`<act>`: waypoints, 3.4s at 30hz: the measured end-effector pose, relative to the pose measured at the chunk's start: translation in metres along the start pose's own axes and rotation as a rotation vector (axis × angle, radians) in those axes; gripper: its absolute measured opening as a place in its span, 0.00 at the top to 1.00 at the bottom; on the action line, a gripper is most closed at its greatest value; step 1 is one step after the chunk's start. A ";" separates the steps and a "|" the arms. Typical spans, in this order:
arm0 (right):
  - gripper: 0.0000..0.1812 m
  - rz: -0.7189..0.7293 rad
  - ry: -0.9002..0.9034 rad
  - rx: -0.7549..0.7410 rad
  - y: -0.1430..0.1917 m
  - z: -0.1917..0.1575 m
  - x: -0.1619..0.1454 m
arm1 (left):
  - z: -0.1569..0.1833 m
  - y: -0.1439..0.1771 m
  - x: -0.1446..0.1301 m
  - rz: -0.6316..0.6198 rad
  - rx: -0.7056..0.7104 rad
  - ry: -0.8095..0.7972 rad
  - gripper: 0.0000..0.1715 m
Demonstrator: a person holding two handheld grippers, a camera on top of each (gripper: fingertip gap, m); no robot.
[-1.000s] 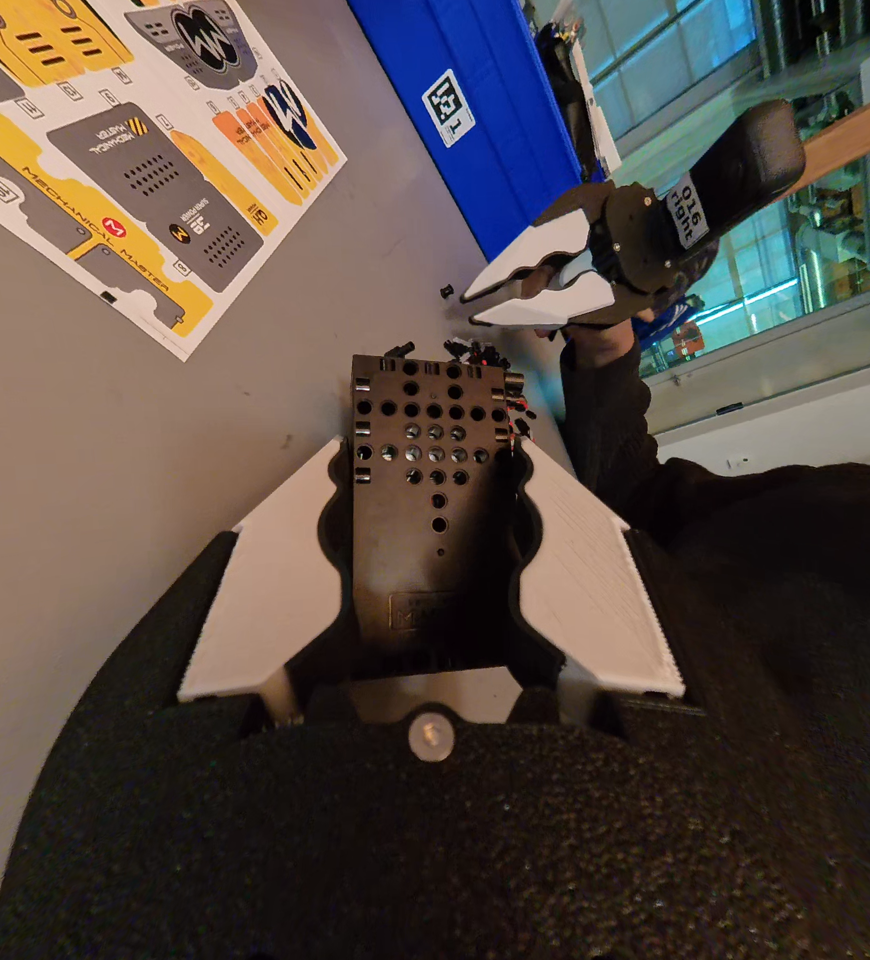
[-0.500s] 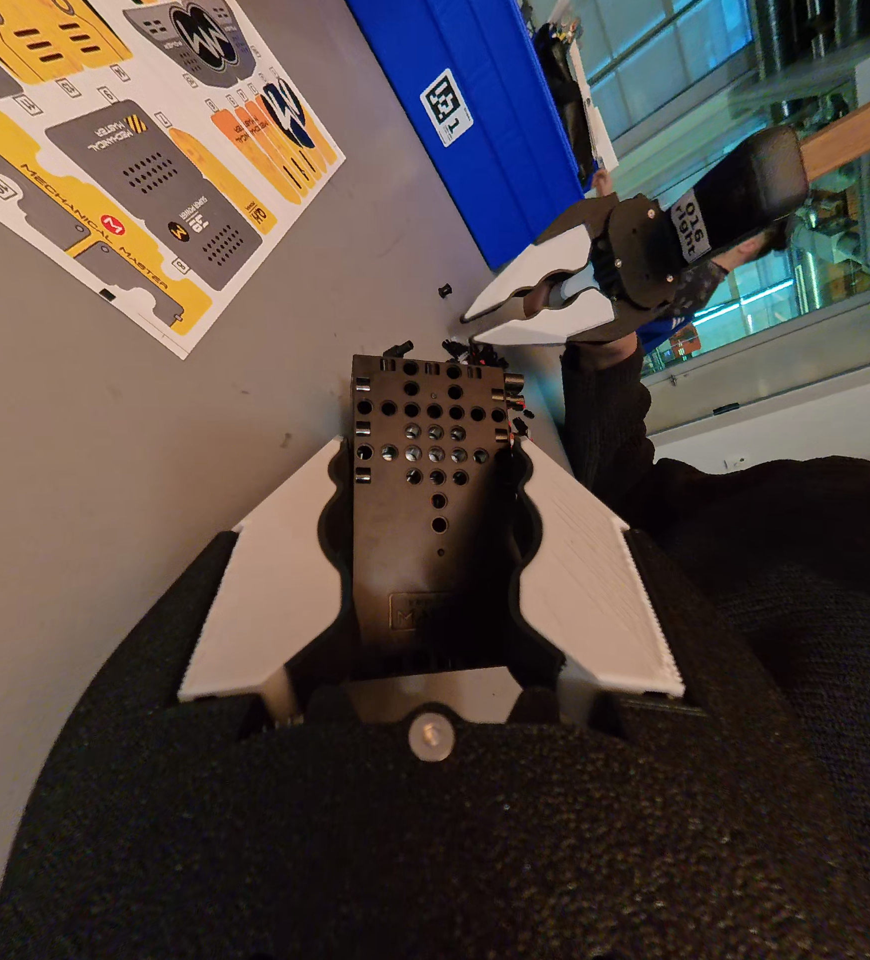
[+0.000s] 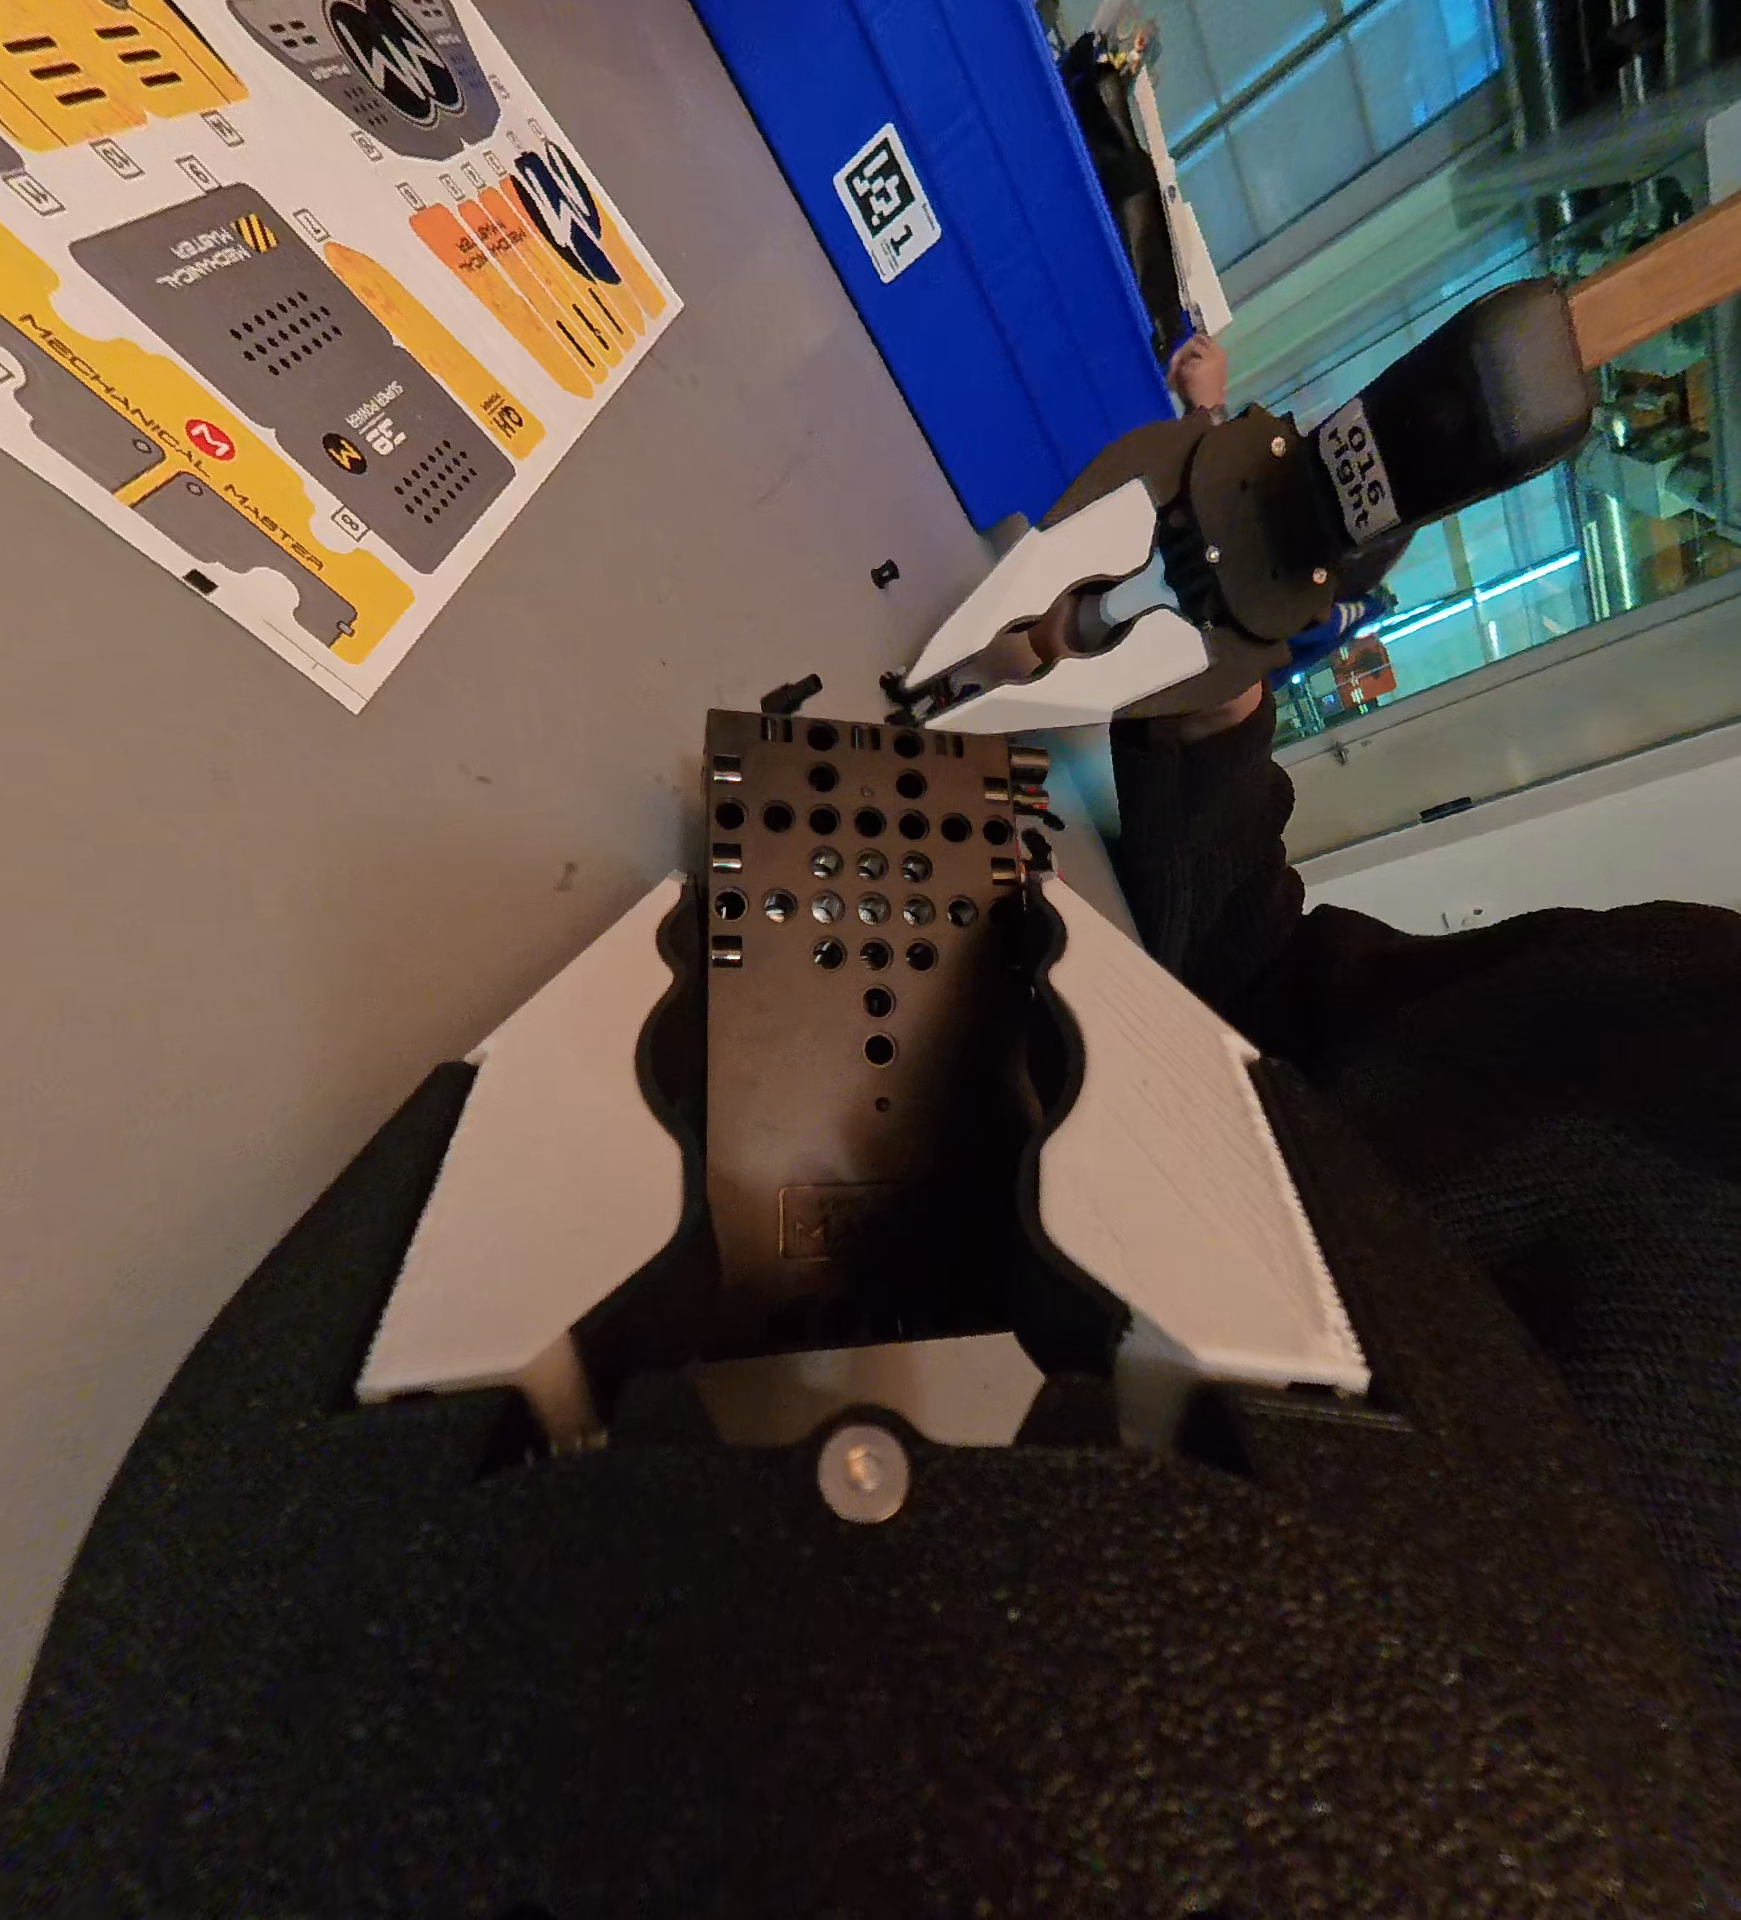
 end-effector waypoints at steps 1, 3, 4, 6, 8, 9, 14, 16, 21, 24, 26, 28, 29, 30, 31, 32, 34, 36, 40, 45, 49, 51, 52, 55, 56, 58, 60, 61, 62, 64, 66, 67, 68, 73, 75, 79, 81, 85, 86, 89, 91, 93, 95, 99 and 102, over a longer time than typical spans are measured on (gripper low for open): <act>0.95 -0.003 -0.005 0.000 -0.001 0.000 0.000 | 0.000 0.000 0.000 0.000 0.004 -0.005 0.65; 0.95 -0.004 -0.015 0.007 -0.002 0.000 -0.001 | 0.000 -0.001 -0.001 -0.002 0.011 -0.015 0.65; 0.95 -0.006 -0.019 0.007 -0.003 0.000 -0.001 | 0.000 -0.001 -0.001 -0.003 0.013 -0.017 0.65; 0.95 -0.009 -0.024 0.006 -0.003 0.000 -0.002 | 0.000 -0.001 -0.001 -0.003 0.011 -0.015 0.65; 0.95 -0.009 -0.025 0.005 -0.003 0.000 -0.002 | 0.000 -0.001 -0.001 -0.003 0.010 -0.014 0.65; 0.95 -0.009 -0.025 0.006 -0.003 0.000 -0.002 | 0.000 -0.001 -0.001 -0.003 0.010 -0.014 0.65; 0.95 -0.015 -0.022 0.008 -0.003 -0.001 -0.002 | 0.000 -0.001 -0.001 -0.003 0.008 -0.011 0.65; 0.95 -0.024 -0.019 0.006 -0.002 -0.001 -0.003 | 0.000 -0.001 -0.001 -0.003 0.007 -0.010 0.65; 0.95 -0.032 -0.021 0.000 0.002 0.000 -0.004 | 0.000 -0.001 -0.001 -0.003 0.005 -0.007 0.65; 0.95 -0.036 -0.017 0.004 0.001 -0.001 -0.005 | 0.000 -0.001 -0.001 -0.004 0.004 -0.006 0.65; 0.96 -0.035 -0.019 0.015 0.001 -0.003 -0.005 | 0.000 -0.001 -0.001 -0.006 0.003 -0.006 0.65; 0.95 -0.034 -0.021 0.026 0.001 -0.004 -0.005 | 0.000 -0.001 -0.001 -0.007 0.002 -0.005 0.65; 0.95 -0.034 -0.022 0.027 0.001 -0.004 -0.005 | 0.000 -0.001 -0.001 -0.007 0.002 -0.005 0.65; 0.95 -0.033 -0.021 0.027 0.001 -0.004 -0.005 | 0.000 -0.001 -0.001 -0.007 0.002 -0.005 0.65; 0.96 -0.033 -0.020 0.026 0.001 -0.004 -0.005 | 0.000 -0.001 -0.001 -0.007 0.001 -0.005 0.65; 0.95 -0.033 -0.018 0.023 0.000 -0.004 -0.004 | 0.000 -0.001 -0.001 -0.007 0.001 -0.005 0.65; 0.96 -0.041 -0.012 0.010 -0.002 -0.003 -0.005 | 0.000 -0.001 -0.001 -0.007 0.001 -0.005 0.65; 0.95 -0.045 -0.010 0.008 -0.004 -0.003 -0.005 | 0.000 -0.001 -0.001 -0.008 0.001 -0.004 0.65; 0.96 -0.039 -0.008 -0.004 -0.005 -0.002 -0.003 | 0.000 -0.001 -0.001 -0.009 0.001 -0.004 0.65; 0.97 -0.046 -0.015 -0.019 -0.006 0.001 -0.004 | 0.000 -0.001 -0.001 -0.009 0.000 -0.004 0.65; 0.97 -0.024 -0.011 -0.043 -0.003 0.004 0.000 | 0.000 -0.001 -0.001 -0.009 -0.002 -0.001 0.65; 0.97 0.004 -0.013 -0.053 0.001 0.006 0.004 | 0.000 0.000 -0.001 -0.018 -0.014 0.019 0.65; 0.97 0.015 -0.013 -0.058 0.002 0.006 0.007 | 0.000 0.001 -0.001 -0.020 -0.025 0.034 0.65; 0.97 0.033 -0.012 -0.067 0.005 0.007 0.010 | -0.003 0.005 0.003 0.013 0.003 0.027 0.65; 0.97 0.035 -0.012 -0.067 0.005 0.007 0.010 | -0.004 0.006 0.004 0.017 0.027 0.004 0.65; 0.97 0.033 -0.011 -0.065 0.004 0.007 0.010 | -0.006 0.007 0.004 0.024 0.083 -0.050 0.65; 0.97 0.026 -0.009 -0.066 0.002 0.007 0.008 | -0.008 0.007 0.004 0.026 0.134 -0.105 0.65; 0.97 0.026 -0.007 -0.068 0.002 0.007 0.008 | -0.007 0.007 0.004 0.026 0.148 -0.131 0.64; 0.97 0.030 -0.005 -0.073 0.002 0.008 0.009 | -0.006 0.007 0.004 0.032 0.155 -0.160 0.64; 0.97 0.052 0.000 -0.091 0.004 0.010 0.013 | -0.001 0.008 0.006 0.049 0.170 -0.227 0.64; 0.97 0.097 0.005 -0.113 0.007 0.012 0.021 | 0.005 0.008 0.008 0.077 0.183 -0.316 0.64; 0.97 0.134 0.005 -0.118 0.009 0.011 0.028 | 0.010 0.008 0.008 0.092 0.191 -0.368 0.64; 0.97 0.183 0.002 -0.116 0.011 0.010 0.037 | 0.015 0.007 0.008 0.100 0.192 -0.419 0.64; 0.97 0.477 0.003 -0.107 0.027 -0.008 0.093 | 0.055 -0.005 -0.006 0.113 0.029 -0.478 0.67; 0.97 0.597 0.004 -0.090 0.035 -0.018 0.115 | 0.073 -0.008 -0.013 0.109 -0.089 -0.425 0.70; 0.97 0.776 -0.084 0.020 0.044 -0.034 0.141 | 0.099 -0.009 -0.028 0.065 -0.320 -0.362 0.72; 0.97 0.775 -0.109 0.045 0.040 -0.036 0.141 | 0.110 -0.009 -0.036 0.027 -0.422 -0.342 0.72; 0.97 0.727 -0.008 -0.004 0.033 -0.040 0.138 | 0.118 -0.011 -0.043 -0.025 -0.547 -0.230 0.72; 0.97 0.730 0.022 -0.008 0.033 -0.044 0.140 | 0.117 -0.013 -0.044 -0.033 -0.558 -0.209 0.72; 0.97 0.731 0.086 -0.036 0.035 -0.050 0.143 | 0.117 -0.015 -0.048 -0.056 -0.592 -0.172 0.72; 0.97 0.690 0.112 -0.073 0.031 -0.048 0.140 | 0.118 -0.015 -0.049 -0.067 -0.614 -0.158 0.72; 0.97 0.667 0.133 -0.093 0.030 -0.047 0.138 | 0.117 -0.015 -0.048 -0.061 -0.613 -0.150 0.74; 0.97 0.664 0.143 -0.102 0.030 -0.047 0.138 | 0.116 -0.014 -0.046 -0.049 -0.615 -0.150 0.74; 0.97 0.650 0.166 -0.125 0.030 -0.046 0.136 | 0.113 -0.012 -0.042 -0.035 -0.606 -0.137 0.76; 0.97 0.633 0.187 -0.148 0.031 -0.046 0.135 | 0.109 -0.013 -0.040 -0.026 -0.591 -0.123 0.80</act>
Point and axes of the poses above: each gripper's, where its closed fingertips meet, y back along the fingers, x out of its top, z = x × y across the jaws, the point moved 2 cm from there along y, back along the fingers, and after that the axes turned 15 degrees about y, right-handed, at the moved point
